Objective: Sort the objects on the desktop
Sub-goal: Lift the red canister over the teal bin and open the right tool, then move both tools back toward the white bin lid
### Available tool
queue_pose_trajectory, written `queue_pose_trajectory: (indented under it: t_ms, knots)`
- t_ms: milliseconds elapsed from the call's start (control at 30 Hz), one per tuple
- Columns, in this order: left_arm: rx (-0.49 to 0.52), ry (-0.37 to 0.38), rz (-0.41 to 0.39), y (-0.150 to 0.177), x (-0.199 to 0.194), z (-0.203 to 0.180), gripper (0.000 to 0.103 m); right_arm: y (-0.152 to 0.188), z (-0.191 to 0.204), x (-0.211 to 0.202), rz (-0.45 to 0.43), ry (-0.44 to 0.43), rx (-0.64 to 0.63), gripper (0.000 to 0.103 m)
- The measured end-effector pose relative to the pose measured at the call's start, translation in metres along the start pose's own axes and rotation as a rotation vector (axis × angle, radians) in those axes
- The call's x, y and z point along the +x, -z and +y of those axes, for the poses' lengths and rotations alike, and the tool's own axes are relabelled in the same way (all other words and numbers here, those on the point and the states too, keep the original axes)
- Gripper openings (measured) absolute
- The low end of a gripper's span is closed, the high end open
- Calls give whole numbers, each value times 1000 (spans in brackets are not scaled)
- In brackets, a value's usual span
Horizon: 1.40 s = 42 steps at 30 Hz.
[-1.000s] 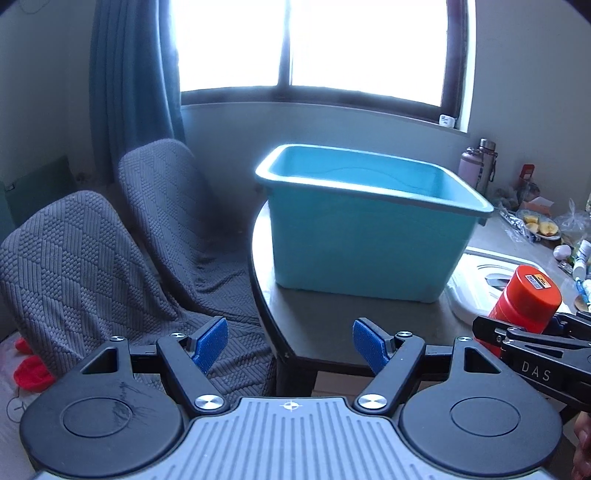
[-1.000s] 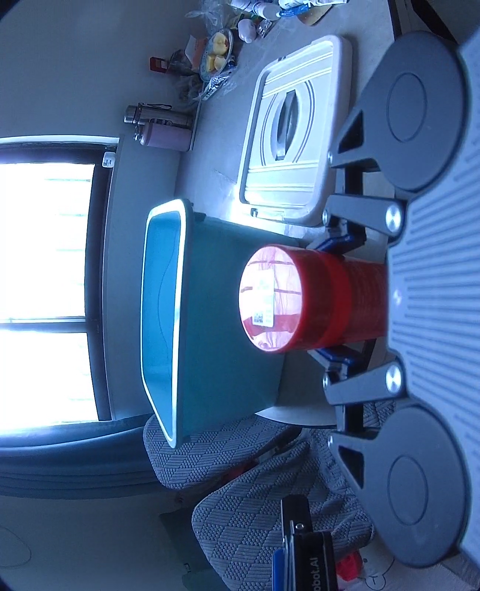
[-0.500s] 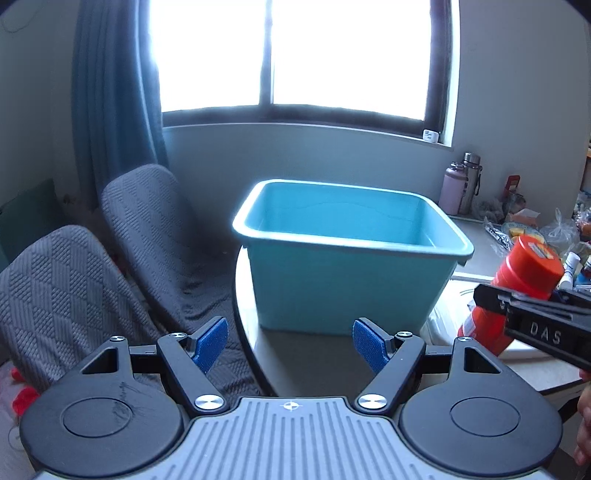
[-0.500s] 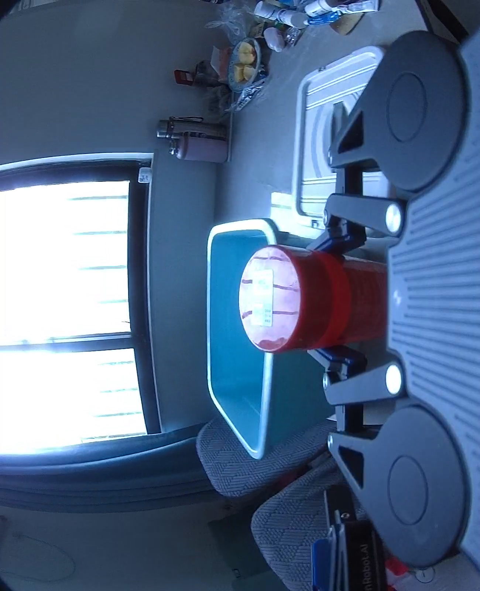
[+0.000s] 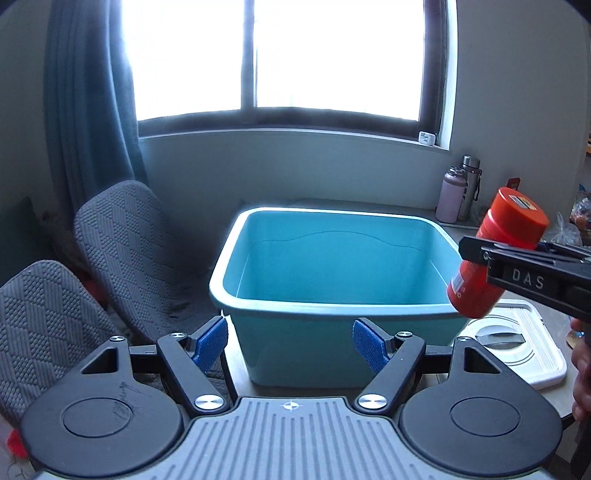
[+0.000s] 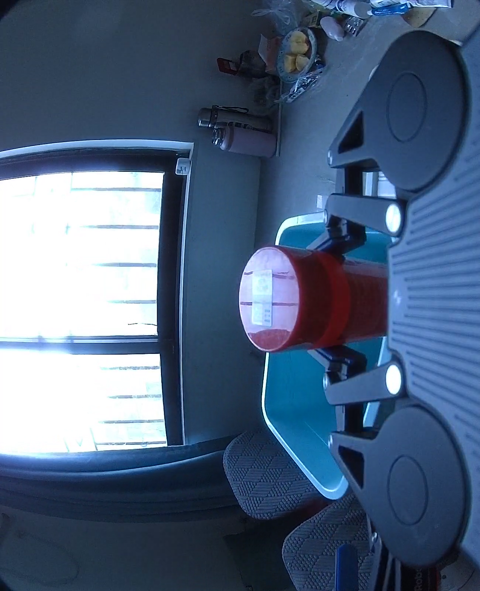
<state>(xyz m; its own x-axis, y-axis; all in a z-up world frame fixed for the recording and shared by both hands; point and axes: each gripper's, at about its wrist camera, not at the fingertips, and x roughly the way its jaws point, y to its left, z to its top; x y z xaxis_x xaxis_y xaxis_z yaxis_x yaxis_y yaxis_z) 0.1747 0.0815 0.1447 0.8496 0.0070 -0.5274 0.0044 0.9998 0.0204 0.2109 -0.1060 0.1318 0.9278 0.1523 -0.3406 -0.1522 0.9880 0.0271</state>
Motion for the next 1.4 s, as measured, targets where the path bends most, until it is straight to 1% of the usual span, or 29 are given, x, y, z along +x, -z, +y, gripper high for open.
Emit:
queue_pose_trajectory:
  t_ms: [133,300,500,567,633,667,700,800,1067,1400]
  knots:
    - [2,3,2,-9,19,4,77,-6,2,22,11,8,1,50]
    - [-1,14,22,-12,38,10,77,-6,8,47,34,8,6,50]
    - [-5,29,30,-13,50,16,77,-3,19,70,69,5,-4,50]
    - [-11,37,35,-9,52,18,77,-1,21,78,94,-3,-3,50]
    - [-9,44,42,-7,55,19,77,2,23,82,101,0,15,58]
    - [-4,45,44,-7,57,20,77,3,23,83,103,5,20,66]
    - [1,43,46,-5,58,20,77,4,24,83,102,14,18,74]
    - [2,41,45,-4,60,23,77,5,25,79,91,17,12,78]
    - [-12,43,42,0,60,24,77,7,18,66,77,29,12,80]
    - [-10,29,49,9,44,2,77,15,-6,33,69,34,17,81]
